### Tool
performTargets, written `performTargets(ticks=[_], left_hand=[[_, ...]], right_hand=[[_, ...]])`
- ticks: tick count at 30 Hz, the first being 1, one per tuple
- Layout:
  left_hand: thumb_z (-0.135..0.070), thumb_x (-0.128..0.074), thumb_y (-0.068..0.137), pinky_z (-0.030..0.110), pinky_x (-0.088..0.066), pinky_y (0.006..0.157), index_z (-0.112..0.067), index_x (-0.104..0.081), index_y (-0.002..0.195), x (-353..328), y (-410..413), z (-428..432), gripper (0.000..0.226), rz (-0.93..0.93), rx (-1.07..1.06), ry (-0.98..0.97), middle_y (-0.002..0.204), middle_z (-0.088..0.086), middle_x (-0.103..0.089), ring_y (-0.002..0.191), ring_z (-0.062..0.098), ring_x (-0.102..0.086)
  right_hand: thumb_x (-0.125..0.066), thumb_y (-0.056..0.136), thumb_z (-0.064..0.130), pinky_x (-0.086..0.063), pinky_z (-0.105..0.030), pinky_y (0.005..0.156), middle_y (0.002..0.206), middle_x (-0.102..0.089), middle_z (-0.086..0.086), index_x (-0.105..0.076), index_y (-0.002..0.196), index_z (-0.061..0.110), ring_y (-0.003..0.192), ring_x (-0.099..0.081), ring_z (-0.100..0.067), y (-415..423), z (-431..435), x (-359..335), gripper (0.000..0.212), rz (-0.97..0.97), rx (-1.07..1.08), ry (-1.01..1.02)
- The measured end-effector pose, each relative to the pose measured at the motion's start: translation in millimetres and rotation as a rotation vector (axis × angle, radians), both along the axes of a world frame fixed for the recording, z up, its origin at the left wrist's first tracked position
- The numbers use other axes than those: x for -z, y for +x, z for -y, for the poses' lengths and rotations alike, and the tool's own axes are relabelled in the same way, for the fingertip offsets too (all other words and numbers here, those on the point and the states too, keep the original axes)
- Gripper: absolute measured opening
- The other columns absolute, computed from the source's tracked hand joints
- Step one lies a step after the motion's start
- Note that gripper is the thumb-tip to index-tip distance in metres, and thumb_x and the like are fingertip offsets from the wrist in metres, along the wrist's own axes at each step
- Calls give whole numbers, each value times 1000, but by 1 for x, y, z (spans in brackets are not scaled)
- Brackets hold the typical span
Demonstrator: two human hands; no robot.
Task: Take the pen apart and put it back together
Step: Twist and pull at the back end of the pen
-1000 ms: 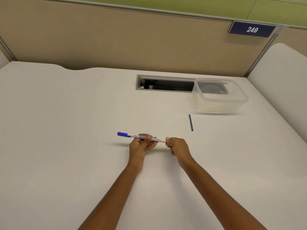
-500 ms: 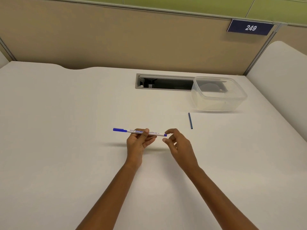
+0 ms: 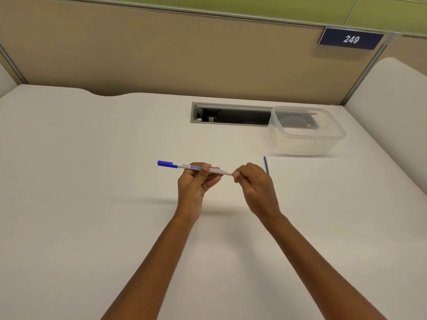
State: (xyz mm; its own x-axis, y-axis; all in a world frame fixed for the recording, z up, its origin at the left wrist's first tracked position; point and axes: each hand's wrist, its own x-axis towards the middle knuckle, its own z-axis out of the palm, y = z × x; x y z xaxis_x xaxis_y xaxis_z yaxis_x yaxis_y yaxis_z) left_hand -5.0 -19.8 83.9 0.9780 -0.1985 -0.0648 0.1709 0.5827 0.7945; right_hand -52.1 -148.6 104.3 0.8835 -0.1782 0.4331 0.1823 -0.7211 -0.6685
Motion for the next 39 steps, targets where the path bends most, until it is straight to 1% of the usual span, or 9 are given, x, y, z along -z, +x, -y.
performTargets(ticks=[9, 11, 16, 22, 25, 30, 35, 37, 39], left_hand=[[-4, -51, 88, 20, -57, 61, -10, -57, 77, -11, 8, 0, 14, 154, -21, 124, 64, -4, -71, 69, 13, -71], [-4, -52, 88, 19, -57, 60, -10, -58, 77, -12, 9, 1, 14, 139, -44, 112, 64, -4, -72, 68, 13, -71], [-5, -52, 88, 18, -56, 58, -12, -60, 79, -14, 10, 1, 14, 73, -89, 78, 64, -4, -73, 66, 14, -71], [-5, -51, 88, 18, -56, 56, -11, -60, 79, -19, 8, 1, 13, 66, -68, 49, 64, -4, -73, 65, 13, -71], [-5, -50, 88, 17, -56, 57, -10, -59, 79, -22, 8, 0, 14, 81, -52, 37, 64, -5, -73, 66, 13, -71], [-4, -48, 89, 19, -57, 58, -11, -59, 80, -27, 8, -2, 16, 122, -35, 43, 65, -5, -73, 69, 13, -72], [-3, -50, 88, 19, -57, 59, -12, -60, 78, -32, 8, 1, 16, 181, -35, 95, 64, -5, -72, 69, 13, -71], [-3, -51, 87, 19, -57, 59, -11, -60, 78, -32, 8, 2, 15, 182, -42, 111, 64, -5, -72, 68, 13, -71], [-4, -52, 87, 19, -57, 59, -11, -60, 78, -31, 7, 2, 14, 157, -55, 108, 63, -5, -72, 66, 13, -71]], right_hand=[[-43, 91, 21, -30, -16, 36, 37, -31, 8, -41, 47, 16, 36, -32, -8, 12, -2, -25, 45, -641, -23, 1251], [-42, 94, 26, -34, -18, 40, 40, -36, 7, -45, 51, 15, 41, -37, -10, 13, -3, -26, 44, -583, -14, 1063], [-50, 91, 21, -36, -23, 60, 74, -58, -10, -56, 91, 10, 69, -51, -22, 6, -3, -16, 12, -123, 7, 34], [-56, 84, 13, -35, -25, 52, 66, -58, -18, -62, 77, -3, 57, -48, -28, 9, 5, -19, 19, 146, 4, -431], [-55, 83, 11, -28, -27, 56, 63, -56, -16, -61, 74, -2, 59, -42, -23, 9, 6, -24, 16, 122, -42, -325], [-45, 91, 20, -24, -16, 48, 47, -35, 10, -44, 54, 18, 46, -33, -6, 10, -1, -32, 37, -132, -53, 233], [-41, 93, 24, -24, -18, 39, 39, -29, 10, -35, 47, 18, 35, -24, -6, 11, -4, -43, 47, -505, -106, 1061], [-40, 93, 26, -28, -17, 38, 36, -31, 10, -37, 47, 17, 35, -27, -7, 11, -4, -45, 48, -575, -86, 1140], [-39, 95, 30, -36, -18, 44, 39, -38, 6, -46, 50, 15, 37, -35, -7, 9, -4, -44, 48, -503, -5, 874]])
